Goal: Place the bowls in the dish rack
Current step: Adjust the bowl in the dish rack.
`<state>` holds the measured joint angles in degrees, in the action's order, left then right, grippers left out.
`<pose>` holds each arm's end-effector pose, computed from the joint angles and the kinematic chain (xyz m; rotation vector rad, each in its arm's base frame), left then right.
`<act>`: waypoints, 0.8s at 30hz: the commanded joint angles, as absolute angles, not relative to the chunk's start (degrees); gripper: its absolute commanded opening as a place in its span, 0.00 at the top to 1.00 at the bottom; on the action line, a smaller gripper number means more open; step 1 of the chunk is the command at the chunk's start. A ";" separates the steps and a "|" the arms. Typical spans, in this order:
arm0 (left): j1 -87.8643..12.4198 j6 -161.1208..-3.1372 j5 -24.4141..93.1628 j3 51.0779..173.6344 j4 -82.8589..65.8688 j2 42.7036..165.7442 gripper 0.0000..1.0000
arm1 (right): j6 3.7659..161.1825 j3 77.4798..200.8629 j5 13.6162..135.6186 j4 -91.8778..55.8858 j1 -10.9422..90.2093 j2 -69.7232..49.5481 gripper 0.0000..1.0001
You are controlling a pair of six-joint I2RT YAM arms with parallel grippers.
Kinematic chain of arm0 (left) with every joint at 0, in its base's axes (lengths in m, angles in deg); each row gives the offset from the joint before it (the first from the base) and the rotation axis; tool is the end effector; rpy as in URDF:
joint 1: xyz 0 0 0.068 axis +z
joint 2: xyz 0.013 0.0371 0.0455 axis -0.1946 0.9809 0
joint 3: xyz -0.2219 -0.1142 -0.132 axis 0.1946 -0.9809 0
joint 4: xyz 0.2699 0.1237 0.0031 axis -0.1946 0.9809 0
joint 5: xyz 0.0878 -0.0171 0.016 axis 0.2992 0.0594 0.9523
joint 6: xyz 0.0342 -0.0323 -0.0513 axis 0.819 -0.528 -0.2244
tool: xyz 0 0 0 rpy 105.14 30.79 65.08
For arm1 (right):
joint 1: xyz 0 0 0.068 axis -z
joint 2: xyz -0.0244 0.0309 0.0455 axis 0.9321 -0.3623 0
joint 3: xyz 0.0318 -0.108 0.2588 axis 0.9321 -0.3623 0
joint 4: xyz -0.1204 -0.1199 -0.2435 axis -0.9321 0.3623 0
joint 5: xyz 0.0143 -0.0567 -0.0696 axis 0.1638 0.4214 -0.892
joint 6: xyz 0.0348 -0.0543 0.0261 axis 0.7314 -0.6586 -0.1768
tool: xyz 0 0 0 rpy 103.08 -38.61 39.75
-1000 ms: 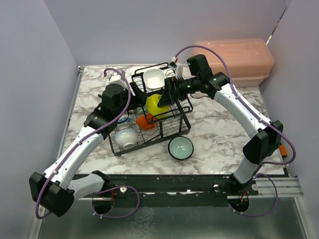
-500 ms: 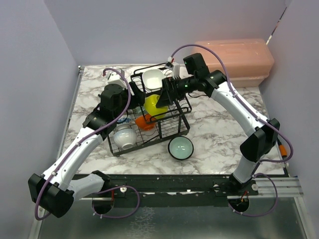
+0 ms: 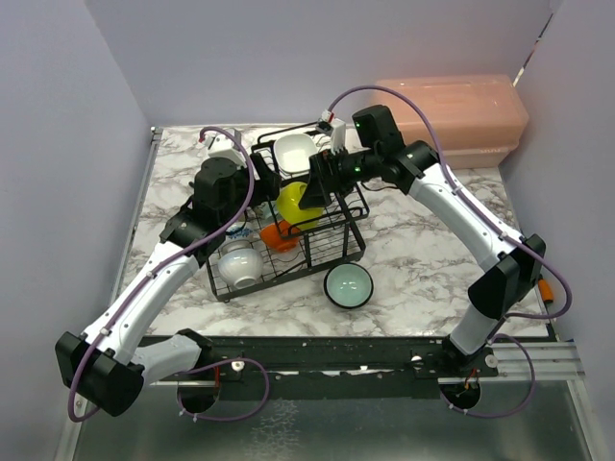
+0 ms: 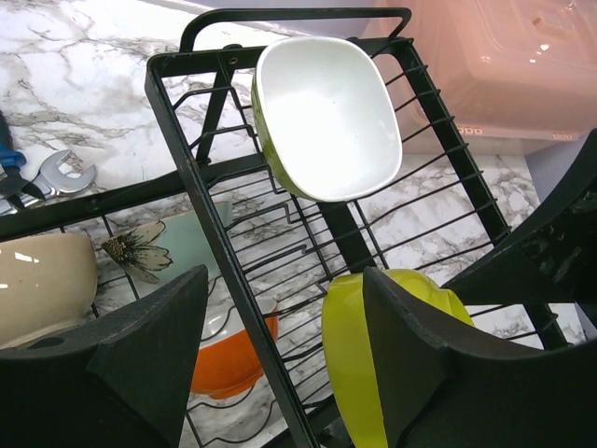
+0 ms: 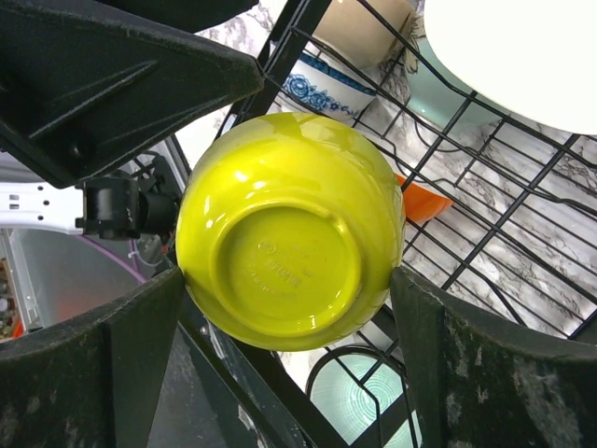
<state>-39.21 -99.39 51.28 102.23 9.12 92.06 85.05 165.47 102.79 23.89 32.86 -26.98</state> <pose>0.2731 -0.1356 0.3746 -0.1204 1.8912 -0.5438 0.3285 0.2787 0.3893 -0.8778 2.1607 1.1149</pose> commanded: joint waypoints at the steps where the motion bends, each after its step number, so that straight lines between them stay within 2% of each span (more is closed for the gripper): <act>1: -39.27 -98.34 51.91 103.70 8.82 92.23 0.32 | 87.36 164.38 109.00 19.24 31.23 -26.39 0.09; 10: -39.31 -97.02 49.95 104.50 7.79 93.22 0.32 | 83.83 164.13 103.48 23.48 31.14 -28.90 0.10; 15: -39.35 -94.89 49.63 107.17 7.36 95.43 0.33 | 81.91 164.18 97.46 24.85 31.08 -27.33 0.09; 24: -39.67 -89.47 48.63 114.71 7.20 101.09 0.35 | 84.73 164.48 97.57 20.72 31.30 -21.22 0.04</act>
